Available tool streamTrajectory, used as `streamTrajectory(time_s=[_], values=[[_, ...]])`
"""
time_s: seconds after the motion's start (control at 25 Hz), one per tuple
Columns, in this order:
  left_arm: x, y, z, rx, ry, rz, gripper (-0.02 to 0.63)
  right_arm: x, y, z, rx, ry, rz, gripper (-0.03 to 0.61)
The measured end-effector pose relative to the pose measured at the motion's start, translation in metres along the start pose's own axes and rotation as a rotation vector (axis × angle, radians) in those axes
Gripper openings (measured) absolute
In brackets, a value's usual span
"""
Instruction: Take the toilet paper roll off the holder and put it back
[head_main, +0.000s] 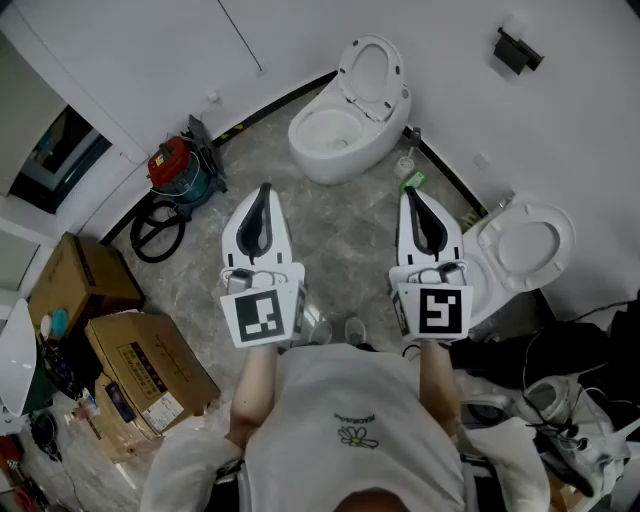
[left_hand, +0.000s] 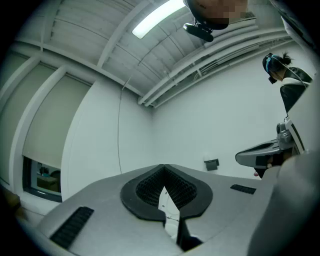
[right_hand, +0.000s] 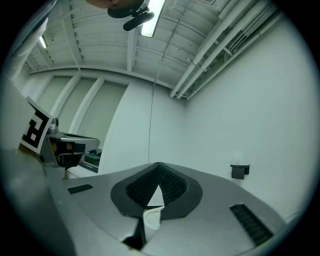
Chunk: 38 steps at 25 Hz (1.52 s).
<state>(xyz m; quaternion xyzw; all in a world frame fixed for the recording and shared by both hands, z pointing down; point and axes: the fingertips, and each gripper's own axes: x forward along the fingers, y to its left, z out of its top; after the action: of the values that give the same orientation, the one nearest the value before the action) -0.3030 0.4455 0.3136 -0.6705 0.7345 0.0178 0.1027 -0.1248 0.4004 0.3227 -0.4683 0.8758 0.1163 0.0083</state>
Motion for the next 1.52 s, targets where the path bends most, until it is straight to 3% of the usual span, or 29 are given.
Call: streamTrajectory(time_s=[0.4, 0.76, 1.0, 1.24, 1.52], values=[[0.020, -0.034, -0.003, -0.051, -0.010, -0.038, 0.017, -0.001, -0.046, -0.017, 0.092, 0.002, -0.047, 0.009], [0.059, -0.105, -0.016, -0.073, -0.045, -0.125, 0.017, -0.014, -0.104, -0.038, 0.039, 0.008, -0.079, 0.009], [0.091, -0.122, -0.019, -0.079, -0.041, -0.130, 0.017, -0.002, -0.129, -0.052, 0.034, 0.035, -0.069, 0.009], [0.149, -0.119, -0.024, -0.079, -0.101, -0.174, 0.017, 0.032, -0.158, -0.053, 0.014, -0.011, -0.150, 0.009], [0.271, -0.134, -0.035, -0.078, -0.128, -0.211, 0.017, 0.123, -0.226, -0.075, -0.001, 0.001, -0.196, 0.009]])
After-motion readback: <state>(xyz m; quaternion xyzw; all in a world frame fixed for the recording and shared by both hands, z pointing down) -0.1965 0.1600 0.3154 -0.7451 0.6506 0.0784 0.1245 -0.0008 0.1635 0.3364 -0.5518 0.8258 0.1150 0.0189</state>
